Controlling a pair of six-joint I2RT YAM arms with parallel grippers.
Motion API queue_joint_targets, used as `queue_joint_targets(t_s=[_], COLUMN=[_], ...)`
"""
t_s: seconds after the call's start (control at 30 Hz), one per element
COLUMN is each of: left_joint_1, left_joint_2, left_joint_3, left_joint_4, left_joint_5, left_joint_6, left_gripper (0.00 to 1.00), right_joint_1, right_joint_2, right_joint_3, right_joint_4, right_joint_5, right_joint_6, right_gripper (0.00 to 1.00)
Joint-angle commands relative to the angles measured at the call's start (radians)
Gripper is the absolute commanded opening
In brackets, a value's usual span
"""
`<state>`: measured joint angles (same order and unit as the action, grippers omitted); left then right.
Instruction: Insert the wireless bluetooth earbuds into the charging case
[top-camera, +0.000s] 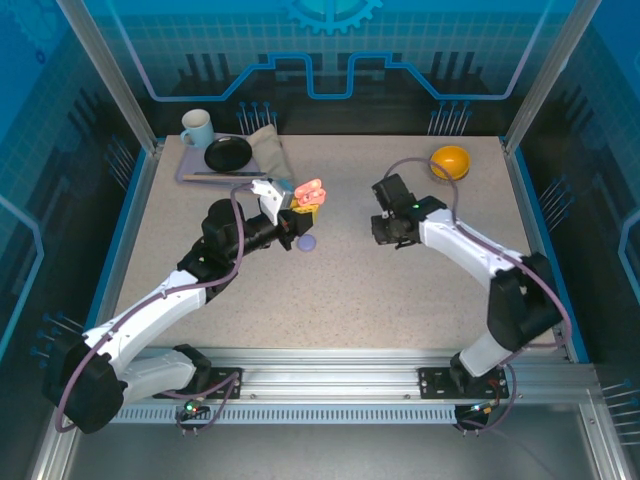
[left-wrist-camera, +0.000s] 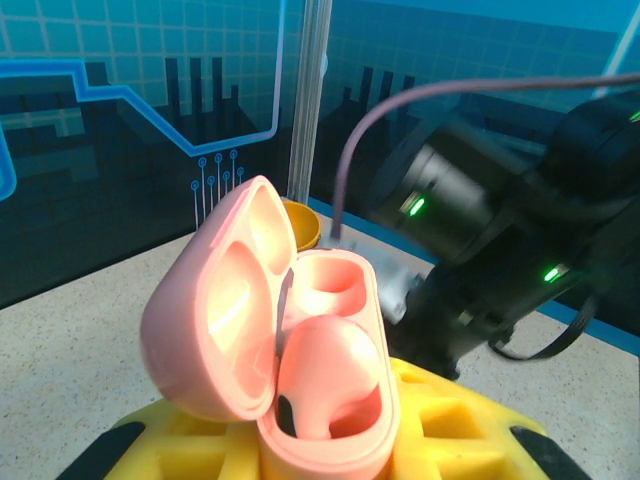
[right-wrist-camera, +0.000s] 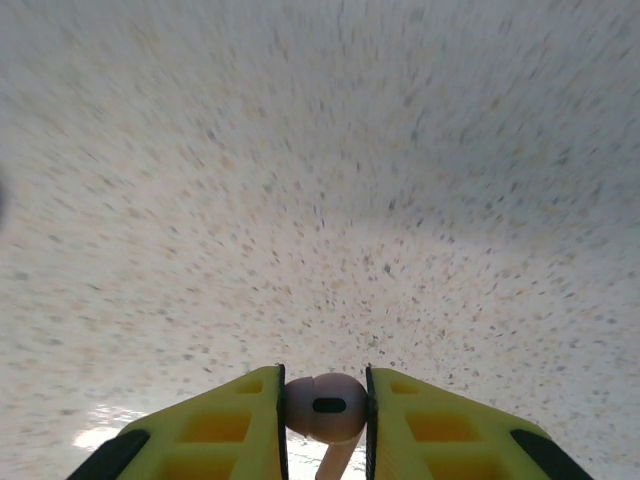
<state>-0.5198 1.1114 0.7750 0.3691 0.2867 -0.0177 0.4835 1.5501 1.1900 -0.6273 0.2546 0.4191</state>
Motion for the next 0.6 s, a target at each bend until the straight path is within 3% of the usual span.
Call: queue_joint_targets(t_s=[0.0,0.2,0.57], left_joint_1=[-0.004,-0.005,-0.019], left_joint_2=[-0.014,0.004,0.085], left_joint_3=[0.035,0.055,0.132], left_joint_4=[-0.019,-0.037,-0.068], left_joint_5=[0.045,0.107,0.197], left_joint_6=[0.018,0.016,0.020], left_gripper=[0.00,0.00,0.00], right_joint_1=[-0.002,-0.009,-0.019], right_joint_2=[-0.114,-0.276,-0.406], right_joint_3=[0.017,0.082,0.115], right_joint_4=[0.019,0.089,0.395], right_joint_5=[0.001,-0.040,-0.264], right_joint_6=[0.012,-0.001,-0.014], right_gripper=[0.25,0.26,0.28])
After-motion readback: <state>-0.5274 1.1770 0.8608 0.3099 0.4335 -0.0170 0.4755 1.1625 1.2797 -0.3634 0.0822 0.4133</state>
